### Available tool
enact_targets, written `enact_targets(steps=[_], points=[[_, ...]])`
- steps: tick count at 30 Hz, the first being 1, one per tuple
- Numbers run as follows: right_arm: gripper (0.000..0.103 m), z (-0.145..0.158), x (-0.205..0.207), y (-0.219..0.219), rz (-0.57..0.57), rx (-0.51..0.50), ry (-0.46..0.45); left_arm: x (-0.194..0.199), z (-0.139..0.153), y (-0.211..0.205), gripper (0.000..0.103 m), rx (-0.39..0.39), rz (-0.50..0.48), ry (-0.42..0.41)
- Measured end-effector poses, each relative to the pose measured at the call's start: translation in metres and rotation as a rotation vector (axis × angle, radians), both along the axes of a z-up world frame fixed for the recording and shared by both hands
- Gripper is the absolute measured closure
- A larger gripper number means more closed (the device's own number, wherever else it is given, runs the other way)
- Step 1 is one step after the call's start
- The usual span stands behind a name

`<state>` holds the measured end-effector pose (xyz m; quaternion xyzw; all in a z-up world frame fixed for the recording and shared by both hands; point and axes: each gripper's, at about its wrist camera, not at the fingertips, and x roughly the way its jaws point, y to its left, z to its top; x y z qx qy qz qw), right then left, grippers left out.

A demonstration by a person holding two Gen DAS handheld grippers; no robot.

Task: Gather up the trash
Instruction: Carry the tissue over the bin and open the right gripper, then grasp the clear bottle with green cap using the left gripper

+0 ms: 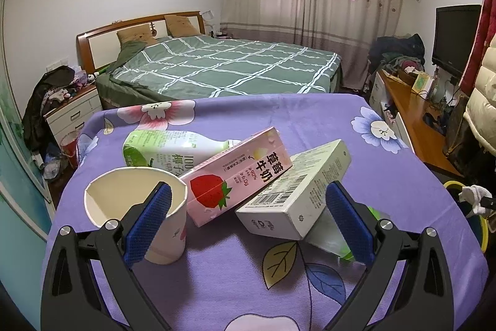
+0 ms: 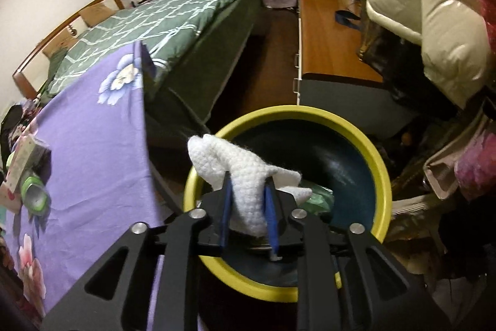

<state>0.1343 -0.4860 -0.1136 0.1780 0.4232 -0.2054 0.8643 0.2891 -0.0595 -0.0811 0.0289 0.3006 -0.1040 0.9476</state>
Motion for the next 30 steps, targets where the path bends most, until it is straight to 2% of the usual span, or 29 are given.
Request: enact_targets(steps=[2,11,22,30], points=[[0.075,0.001,0.000,0.000,-0.002,-0.002,-0.001,0.000,0.000,0.000,0.005,0.000,0.000,0.000],[0.073,0.006,0.006,0.017,0.033,-0.008,-0.017,0.000,0.000,-0.001,0.005,0.000,-0.003,-0.002],[0.071,0.007,0.030,0.064,0.174,0.029,-0.042,-0.002,0.001,-0.004,0.005,0.018,-0.009,0.002],[0.071,0.008,0.036,0.086,0.246,0.051,-0.057,-0.019,0.008,-0.015,0.005,0.089,-0.095,-0.014]])
